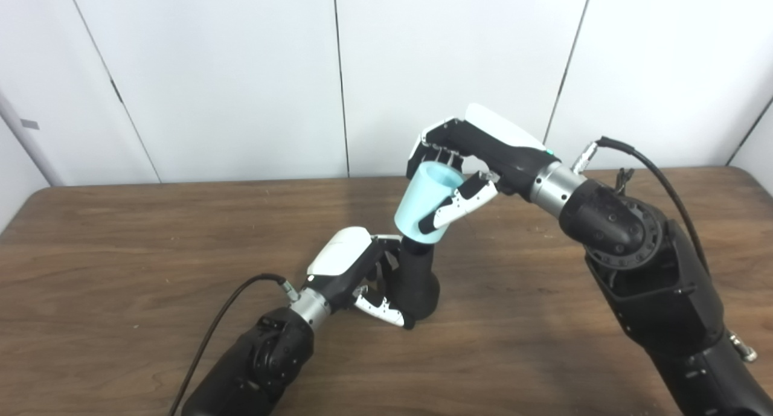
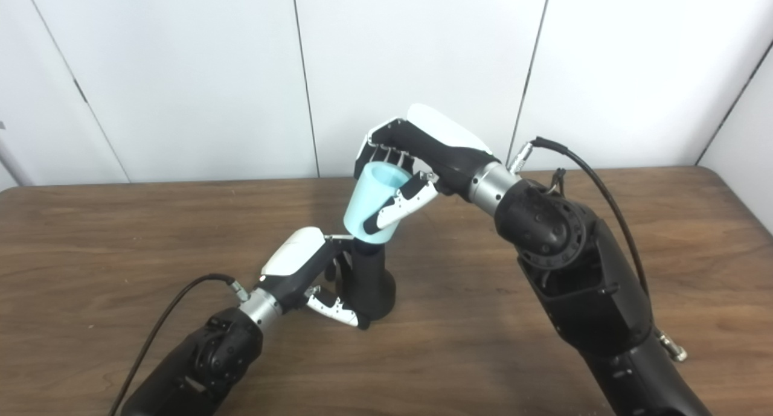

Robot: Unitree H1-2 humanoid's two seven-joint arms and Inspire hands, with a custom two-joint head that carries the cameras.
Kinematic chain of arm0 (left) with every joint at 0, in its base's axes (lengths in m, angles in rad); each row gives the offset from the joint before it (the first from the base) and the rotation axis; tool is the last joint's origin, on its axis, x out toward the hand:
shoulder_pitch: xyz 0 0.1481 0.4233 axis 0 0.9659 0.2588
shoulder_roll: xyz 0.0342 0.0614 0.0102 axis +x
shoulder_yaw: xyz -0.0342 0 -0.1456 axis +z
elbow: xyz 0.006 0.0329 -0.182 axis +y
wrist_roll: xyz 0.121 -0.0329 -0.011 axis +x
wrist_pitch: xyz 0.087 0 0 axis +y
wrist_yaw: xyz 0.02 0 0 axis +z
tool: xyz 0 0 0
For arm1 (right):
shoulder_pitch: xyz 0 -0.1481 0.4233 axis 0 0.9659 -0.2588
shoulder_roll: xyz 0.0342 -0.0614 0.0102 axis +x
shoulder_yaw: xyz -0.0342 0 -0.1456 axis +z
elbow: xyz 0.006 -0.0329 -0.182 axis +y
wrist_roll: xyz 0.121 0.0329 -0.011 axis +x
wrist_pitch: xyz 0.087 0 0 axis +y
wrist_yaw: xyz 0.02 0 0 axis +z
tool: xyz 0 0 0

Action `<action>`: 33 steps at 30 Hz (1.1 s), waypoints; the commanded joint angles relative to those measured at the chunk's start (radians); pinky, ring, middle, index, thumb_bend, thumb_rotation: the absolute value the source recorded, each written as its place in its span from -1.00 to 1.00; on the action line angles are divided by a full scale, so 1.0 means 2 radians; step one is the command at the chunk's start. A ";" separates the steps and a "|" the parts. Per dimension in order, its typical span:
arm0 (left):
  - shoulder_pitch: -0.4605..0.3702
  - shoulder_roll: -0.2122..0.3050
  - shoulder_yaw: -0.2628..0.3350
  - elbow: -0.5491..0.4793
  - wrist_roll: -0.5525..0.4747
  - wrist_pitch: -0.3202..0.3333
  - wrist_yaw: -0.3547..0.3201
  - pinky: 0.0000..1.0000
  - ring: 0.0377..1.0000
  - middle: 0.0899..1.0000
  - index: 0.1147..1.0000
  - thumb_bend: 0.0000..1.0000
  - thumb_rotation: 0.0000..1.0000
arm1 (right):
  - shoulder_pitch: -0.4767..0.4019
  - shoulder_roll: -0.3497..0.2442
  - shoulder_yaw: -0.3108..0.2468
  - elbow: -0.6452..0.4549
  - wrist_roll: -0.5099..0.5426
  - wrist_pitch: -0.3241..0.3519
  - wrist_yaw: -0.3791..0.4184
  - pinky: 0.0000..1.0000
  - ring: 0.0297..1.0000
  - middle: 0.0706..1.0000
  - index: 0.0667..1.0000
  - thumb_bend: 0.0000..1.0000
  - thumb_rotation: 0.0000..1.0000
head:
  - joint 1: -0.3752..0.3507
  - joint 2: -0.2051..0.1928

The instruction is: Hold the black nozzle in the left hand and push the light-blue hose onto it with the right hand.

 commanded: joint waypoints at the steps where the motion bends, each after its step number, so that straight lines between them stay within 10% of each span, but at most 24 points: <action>1: 0.023 -0.005 -0.028 0.021 0.022 0.016 -0.044 -0.19 -0.16 -0.25 -0.11 0.05 -1.00 | -0.018 -0.011 -0.010 -0.007 0.006 -0.016 -0.006 -0.31 -0.11 -0.11 -0.10 0.00 -1.00 | 0.001 0.001; 33: 0.022 -0.012 -0.026 0.018 0.016 0.027 -0.047 -0.14 -0.14 -0.24 -0.11 0.05 -1.00 | -0.018 -0.024 0.023 -0.014 0.014 -0.010 0.026 -0.31 -0.09 -0.09 -0.11 0.00 -1.00 | 0.017 0.014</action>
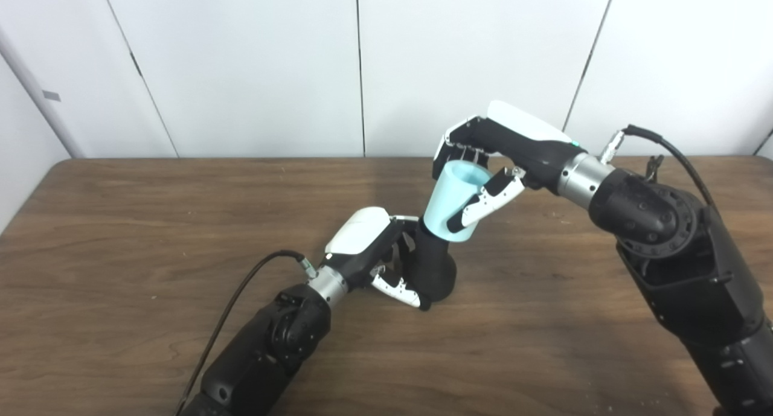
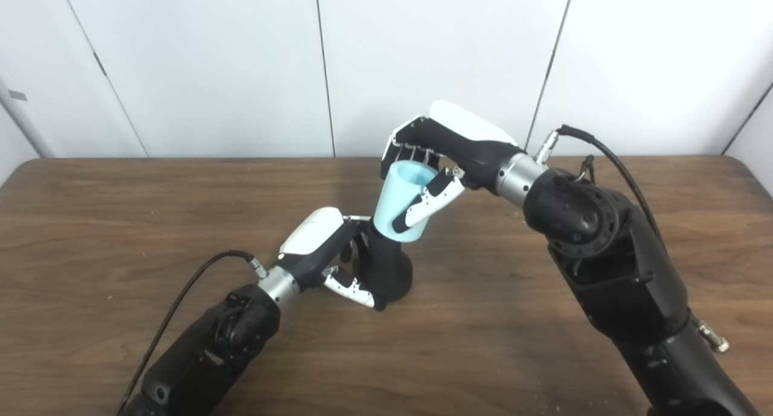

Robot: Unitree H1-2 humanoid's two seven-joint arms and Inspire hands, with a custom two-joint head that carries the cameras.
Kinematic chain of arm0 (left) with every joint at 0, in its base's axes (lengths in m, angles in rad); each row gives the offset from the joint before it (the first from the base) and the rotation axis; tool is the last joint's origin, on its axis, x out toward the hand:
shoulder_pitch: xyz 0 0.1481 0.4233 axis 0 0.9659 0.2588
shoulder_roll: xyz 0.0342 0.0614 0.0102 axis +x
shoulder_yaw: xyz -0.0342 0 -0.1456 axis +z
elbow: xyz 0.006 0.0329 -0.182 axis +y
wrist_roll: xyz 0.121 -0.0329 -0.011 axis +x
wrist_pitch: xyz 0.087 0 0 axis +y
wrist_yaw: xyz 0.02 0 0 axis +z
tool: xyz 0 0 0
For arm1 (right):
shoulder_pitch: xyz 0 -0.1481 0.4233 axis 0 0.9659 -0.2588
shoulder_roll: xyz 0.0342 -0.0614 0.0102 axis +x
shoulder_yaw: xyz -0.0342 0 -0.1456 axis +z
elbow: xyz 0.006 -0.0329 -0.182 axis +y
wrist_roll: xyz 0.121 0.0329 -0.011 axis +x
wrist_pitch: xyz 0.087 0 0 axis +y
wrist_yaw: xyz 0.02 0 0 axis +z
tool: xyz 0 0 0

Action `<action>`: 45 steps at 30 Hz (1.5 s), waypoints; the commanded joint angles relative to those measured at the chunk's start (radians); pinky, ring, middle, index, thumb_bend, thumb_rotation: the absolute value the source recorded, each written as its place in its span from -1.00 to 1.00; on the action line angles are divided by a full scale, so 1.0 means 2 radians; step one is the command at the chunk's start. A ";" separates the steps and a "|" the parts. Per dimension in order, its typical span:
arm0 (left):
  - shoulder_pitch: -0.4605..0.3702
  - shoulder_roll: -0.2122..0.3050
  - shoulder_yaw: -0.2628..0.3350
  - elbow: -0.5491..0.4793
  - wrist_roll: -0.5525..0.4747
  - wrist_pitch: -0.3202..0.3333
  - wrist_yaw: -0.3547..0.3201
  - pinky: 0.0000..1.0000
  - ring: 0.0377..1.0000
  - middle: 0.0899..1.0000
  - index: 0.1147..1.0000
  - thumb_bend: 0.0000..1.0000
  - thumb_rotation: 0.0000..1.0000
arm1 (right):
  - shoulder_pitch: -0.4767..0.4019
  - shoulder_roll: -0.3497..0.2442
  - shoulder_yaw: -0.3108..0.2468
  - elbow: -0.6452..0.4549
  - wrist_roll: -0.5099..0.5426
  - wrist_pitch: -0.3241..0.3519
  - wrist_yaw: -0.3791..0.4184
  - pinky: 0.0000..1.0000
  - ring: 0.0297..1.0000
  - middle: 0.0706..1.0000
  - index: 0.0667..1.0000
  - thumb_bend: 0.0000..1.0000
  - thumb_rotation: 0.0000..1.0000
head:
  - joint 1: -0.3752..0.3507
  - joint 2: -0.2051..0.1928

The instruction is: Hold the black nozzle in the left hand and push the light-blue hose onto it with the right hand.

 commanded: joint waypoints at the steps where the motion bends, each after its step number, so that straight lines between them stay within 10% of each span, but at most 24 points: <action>1: 0.023 -0.007 -0.026 0.018 0.017 0.020 -0.046 -0.14 -0.14 -0.25 -0.10 0.05 -1.00 | -0.015 0.006 0.002 -0.012 0.003 -0.008 -0.002 -0.31 -0.09 -0.09 -0.11 0.00 -1.00 | 0.001 0.001; 45: 0.019 -0.003 -0.026 0.014 0.014 0.028 -0.051 -0.11 -0.12 -0.23 -0.11 0.05 -1.00 | 0.000 0.012 0.006 -0.012 0.005 -0.006 -0.003 -0.31 -0.10 -0.08 -0.11 0.00 -1.00 | -0.001 0.009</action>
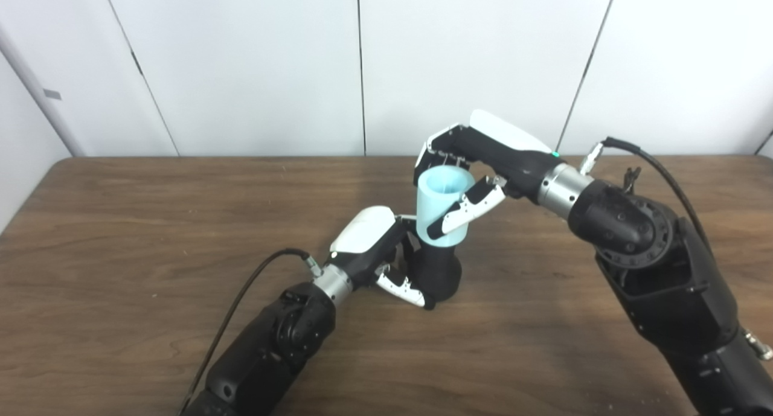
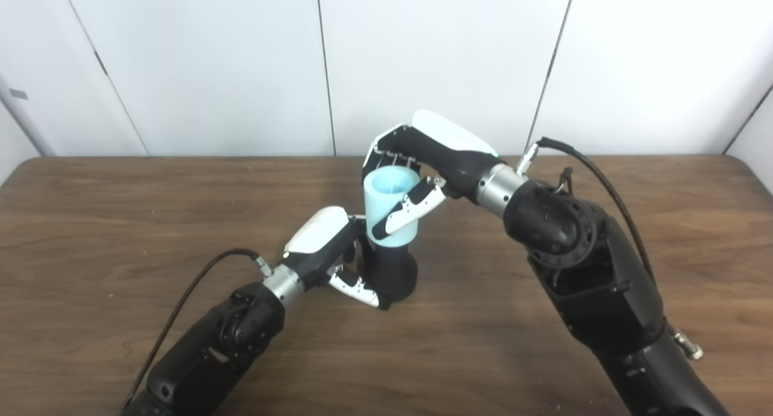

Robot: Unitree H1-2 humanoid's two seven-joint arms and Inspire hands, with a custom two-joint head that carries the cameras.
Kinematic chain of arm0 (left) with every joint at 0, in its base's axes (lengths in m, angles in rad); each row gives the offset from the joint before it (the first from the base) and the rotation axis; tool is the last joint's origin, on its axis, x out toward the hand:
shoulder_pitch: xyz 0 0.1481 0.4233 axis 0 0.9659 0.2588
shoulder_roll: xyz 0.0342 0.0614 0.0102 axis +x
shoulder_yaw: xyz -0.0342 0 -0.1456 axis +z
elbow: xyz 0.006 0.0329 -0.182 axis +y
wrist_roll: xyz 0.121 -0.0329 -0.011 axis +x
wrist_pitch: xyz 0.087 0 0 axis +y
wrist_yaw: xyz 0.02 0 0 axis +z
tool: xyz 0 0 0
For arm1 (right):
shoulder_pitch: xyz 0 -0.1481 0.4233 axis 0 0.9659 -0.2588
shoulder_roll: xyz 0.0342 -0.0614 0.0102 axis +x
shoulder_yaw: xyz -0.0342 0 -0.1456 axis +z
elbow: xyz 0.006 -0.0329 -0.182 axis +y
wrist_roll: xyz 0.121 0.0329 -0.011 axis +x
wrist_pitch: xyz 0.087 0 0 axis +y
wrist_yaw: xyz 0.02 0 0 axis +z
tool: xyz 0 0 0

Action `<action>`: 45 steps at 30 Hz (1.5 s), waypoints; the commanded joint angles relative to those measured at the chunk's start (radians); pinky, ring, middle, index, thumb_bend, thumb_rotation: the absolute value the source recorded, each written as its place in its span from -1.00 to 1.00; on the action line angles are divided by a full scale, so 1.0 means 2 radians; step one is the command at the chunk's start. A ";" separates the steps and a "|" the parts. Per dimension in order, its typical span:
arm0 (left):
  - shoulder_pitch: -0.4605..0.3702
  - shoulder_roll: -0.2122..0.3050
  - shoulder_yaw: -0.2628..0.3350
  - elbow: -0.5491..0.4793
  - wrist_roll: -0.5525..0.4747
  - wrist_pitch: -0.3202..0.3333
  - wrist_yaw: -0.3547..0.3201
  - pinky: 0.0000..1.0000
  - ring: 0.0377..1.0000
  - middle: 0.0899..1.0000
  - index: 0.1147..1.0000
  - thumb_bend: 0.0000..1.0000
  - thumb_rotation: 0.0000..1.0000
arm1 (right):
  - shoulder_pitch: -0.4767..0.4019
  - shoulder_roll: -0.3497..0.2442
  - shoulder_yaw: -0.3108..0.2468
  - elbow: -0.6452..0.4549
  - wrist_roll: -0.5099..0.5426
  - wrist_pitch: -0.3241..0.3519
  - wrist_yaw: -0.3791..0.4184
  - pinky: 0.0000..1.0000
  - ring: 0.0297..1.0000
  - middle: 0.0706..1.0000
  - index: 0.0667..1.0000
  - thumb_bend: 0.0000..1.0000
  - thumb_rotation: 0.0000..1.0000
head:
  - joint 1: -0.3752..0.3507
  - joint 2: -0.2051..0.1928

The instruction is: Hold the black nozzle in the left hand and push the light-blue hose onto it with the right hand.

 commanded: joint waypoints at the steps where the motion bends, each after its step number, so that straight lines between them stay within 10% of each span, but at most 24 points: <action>1: 0.022 0.000 -0.021 0.017 0.015 0.019 -0.045 -0.11 -0.12 -0.23 -0.11 0.05 -1.00 | -0.010 -0.015 0.000 -0.014 0.005 -0.008 0.011 -0.31 -0.10 -0.08 -0.11 0.00 -1.00 | 0.000 0.000; 45: 0.014 0.000 -0.022 0.014 0.030 0.025 -0.045 -0.09 -0.12 -0.25 -0.11 0.05 -1.00 | 0.028 -0.029 0.063 -0.002 -0.017 -0.041 0.017 -0.32 -0.12 -0.06 -0.09 0.00 -1.00 | 0.002 0.006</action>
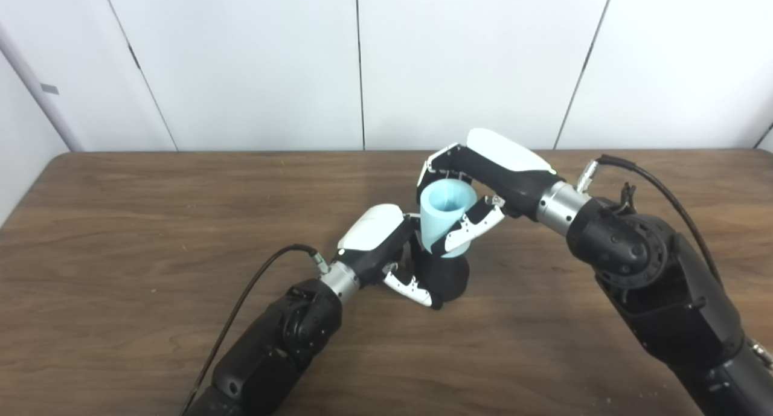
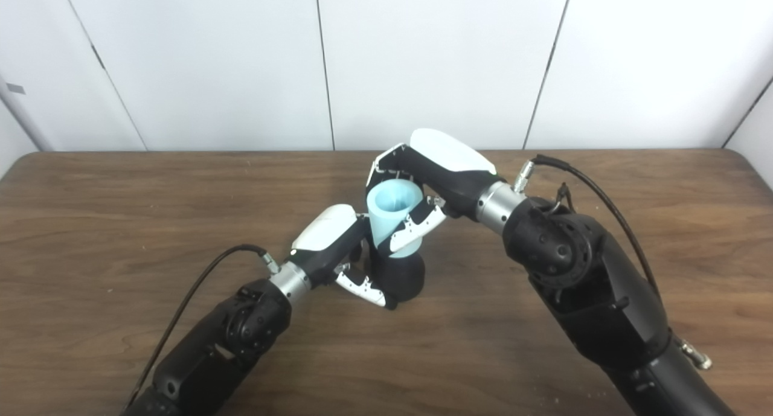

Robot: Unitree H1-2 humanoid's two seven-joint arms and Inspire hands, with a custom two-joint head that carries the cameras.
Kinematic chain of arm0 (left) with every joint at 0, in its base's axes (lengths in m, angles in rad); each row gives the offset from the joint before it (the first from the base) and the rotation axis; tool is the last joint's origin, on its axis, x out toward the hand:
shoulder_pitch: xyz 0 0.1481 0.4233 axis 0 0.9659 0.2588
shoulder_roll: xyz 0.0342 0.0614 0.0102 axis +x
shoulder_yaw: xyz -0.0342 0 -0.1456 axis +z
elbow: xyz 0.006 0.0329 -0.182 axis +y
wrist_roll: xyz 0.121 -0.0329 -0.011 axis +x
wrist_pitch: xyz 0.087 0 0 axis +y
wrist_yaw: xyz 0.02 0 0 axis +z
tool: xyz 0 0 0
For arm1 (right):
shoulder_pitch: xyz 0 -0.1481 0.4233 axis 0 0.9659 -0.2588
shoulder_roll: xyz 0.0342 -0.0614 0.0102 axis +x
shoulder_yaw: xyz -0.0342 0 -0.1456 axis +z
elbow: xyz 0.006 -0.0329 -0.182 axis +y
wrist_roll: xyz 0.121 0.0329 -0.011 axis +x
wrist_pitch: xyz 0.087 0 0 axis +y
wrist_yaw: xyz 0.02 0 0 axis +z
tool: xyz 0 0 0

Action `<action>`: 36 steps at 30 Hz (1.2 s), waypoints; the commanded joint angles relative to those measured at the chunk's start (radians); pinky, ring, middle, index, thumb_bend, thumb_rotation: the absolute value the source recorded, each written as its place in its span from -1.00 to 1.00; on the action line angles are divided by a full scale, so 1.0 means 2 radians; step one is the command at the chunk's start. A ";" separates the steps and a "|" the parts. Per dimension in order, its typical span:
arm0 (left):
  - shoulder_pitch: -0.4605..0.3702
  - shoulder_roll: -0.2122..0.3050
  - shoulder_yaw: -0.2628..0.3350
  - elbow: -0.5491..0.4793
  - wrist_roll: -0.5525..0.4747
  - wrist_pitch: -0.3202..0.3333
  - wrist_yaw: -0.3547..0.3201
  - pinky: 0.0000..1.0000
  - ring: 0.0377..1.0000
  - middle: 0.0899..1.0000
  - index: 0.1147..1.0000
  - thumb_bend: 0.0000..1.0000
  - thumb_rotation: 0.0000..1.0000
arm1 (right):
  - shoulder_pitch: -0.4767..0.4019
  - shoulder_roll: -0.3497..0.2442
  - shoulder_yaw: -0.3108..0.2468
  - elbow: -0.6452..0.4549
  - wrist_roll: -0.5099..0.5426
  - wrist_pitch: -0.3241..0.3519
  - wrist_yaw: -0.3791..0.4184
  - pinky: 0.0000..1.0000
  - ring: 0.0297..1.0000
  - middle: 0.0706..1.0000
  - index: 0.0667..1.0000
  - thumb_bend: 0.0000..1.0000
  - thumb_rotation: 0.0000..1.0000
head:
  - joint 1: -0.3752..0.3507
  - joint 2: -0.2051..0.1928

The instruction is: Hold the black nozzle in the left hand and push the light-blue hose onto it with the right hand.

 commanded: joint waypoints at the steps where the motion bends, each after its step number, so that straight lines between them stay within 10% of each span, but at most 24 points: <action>1: 0.014 0.007 -0.018 0.019 0.026 0.021 -0.037 -0.09 -0.12 -0.24 -0.11 0.05 -1.00 | 0.005 -0.010 0.018 0.006 0.006 -0.015 0.034 -0.32 -0.12 -0.06 -0.09 0.00 -1.00 | 0.002 0.002; 36: 0.014 0.007 -0.007 0.016 0.025 0.023 -0.031 -0.05 -0.09 -0.25 -0.09 0.04 -1.00 | 0.055 0.015 0.020 0.049 -0.014 -0.041 -0.021 -0.29 -0.14 -0.08 -0.12 0.00 -1.00 | 0.004 0.001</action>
